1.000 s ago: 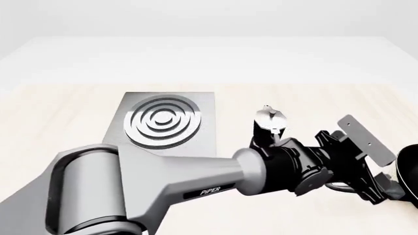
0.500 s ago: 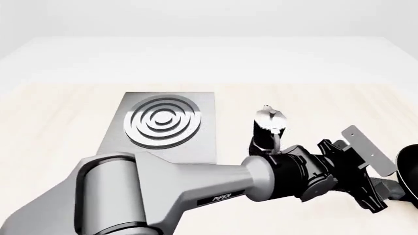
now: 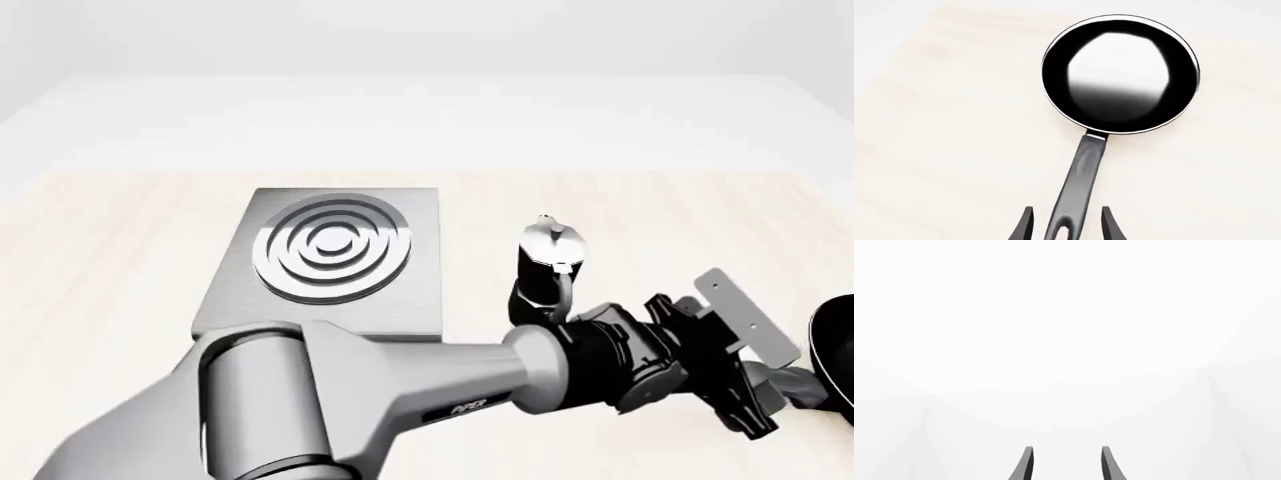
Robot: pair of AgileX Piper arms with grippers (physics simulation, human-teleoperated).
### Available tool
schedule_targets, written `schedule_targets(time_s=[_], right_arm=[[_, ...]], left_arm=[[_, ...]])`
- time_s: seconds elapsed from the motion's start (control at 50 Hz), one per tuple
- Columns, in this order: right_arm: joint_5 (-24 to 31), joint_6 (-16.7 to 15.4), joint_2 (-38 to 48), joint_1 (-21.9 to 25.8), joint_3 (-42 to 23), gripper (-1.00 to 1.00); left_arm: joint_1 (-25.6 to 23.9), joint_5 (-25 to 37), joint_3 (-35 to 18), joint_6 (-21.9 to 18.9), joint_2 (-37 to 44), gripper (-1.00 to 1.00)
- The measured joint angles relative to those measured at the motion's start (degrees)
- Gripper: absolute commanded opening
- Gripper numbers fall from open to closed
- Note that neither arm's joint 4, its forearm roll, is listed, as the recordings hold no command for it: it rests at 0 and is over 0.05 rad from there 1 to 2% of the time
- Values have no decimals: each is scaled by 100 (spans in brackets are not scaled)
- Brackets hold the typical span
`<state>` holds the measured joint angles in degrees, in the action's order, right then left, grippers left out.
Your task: Put the frying pan on the stove.
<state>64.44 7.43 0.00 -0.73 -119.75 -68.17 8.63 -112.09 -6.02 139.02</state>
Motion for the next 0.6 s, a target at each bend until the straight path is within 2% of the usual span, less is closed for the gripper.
schedule_targets(time_s=[0.6], right_arm=[[11,-53,0,65,-8,100]], left_arm=[[54,213,-363,9,370,100]])
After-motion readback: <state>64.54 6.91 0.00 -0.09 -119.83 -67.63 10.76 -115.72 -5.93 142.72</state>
